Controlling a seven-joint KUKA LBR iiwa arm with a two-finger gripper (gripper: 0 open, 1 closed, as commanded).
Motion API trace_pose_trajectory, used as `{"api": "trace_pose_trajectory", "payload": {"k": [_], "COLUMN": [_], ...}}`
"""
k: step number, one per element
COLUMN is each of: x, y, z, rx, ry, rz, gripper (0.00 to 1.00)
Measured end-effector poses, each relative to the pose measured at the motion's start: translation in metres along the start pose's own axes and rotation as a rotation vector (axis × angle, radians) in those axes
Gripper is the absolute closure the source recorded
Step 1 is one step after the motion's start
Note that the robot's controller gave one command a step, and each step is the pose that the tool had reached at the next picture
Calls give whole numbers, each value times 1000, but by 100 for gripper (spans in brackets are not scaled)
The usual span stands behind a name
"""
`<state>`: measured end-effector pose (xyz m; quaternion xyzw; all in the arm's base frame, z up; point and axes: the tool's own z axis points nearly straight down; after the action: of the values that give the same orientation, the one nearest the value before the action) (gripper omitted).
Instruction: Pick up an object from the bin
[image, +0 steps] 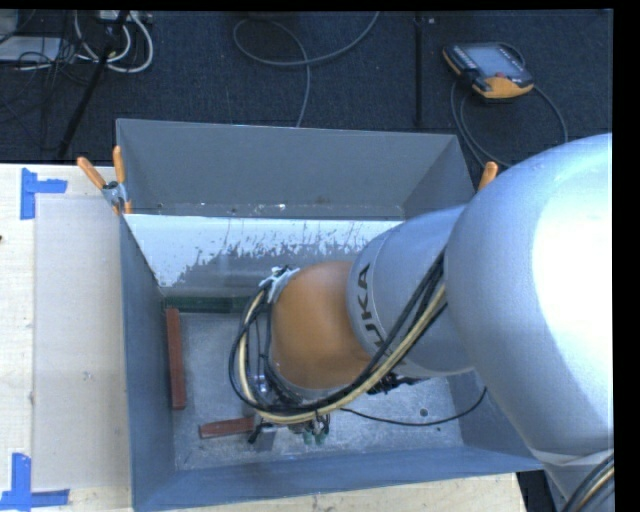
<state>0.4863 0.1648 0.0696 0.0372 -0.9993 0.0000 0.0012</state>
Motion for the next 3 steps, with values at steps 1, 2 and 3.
{"api": "trace_pose_trajectory", "payload": {"k": [1, 2, 3], "x": [0, 1, 3], "y": [0, 0, -1], "z": [0, -4, -24], "rx": [0, 1, 2], "ry": [0, 4, 8], "rz": [0, 0, 1], "gripper": [100, 100, 100]}}
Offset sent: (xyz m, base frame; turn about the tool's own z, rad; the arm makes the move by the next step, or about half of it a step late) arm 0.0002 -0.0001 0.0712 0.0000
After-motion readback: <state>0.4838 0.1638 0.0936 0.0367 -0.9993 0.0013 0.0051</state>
